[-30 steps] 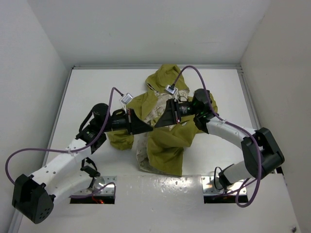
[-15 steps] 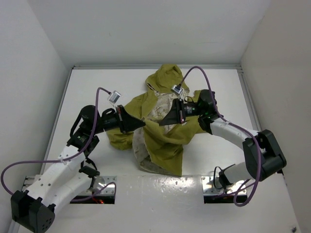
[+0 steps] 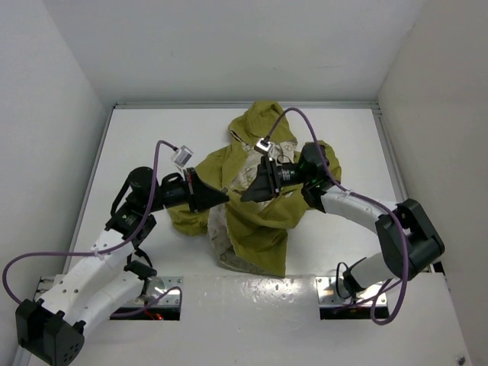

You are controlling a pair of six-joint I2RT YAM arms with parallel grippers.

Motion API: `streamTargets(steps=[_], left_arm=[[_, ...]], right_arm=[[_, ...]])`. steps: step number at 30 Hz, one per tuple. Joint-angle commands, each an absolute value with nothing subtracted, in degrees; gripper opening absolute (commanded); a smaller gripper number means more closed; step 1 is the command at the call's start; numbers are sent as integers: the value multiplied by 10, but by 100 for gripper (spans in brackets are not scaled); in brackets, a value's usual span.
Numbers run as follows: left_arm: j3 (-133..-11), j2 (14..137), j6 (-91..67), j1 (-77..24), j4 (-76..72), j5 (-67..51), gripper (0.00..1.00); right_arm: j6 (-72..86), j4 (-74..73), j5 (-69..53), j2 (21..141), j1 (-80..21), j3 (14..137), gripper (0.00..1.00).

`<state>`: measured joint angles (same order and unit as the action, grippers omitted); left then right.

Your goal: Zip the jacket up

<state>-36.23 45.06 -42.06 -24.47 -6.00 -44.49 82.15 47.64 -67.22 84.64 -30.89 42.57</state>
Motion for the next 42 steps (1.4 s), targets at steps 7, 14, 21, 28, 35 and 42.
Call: streamTargets(steps=[7, 14, 21, 28, 35, 42], left_arm=[[-355, 431, -400, -250, -89, -437, 0], [-355, 425, -394, -256, -89, -437, 0], [-350, 420, -388, -256, -78, -431, 0], [-345, 420, -382, -256, -73, -407, 0], [-345, 425, -377, -256, -78, -407, 0], [-345, 431, -372, -256, -67, -390, 0]], right_arm=[[908, 501, -623, 874, -332, 459, 54], [932, 519, -611, 908, -328, 491, 46], [940, 536, -608, 911, -323, 510, 30], [943, 559, -620, 902, -330, 504, 22], [947, 568, -621, 902, -331, 511, 16], [947, 583, -626, 899, -333, 516, 6]])
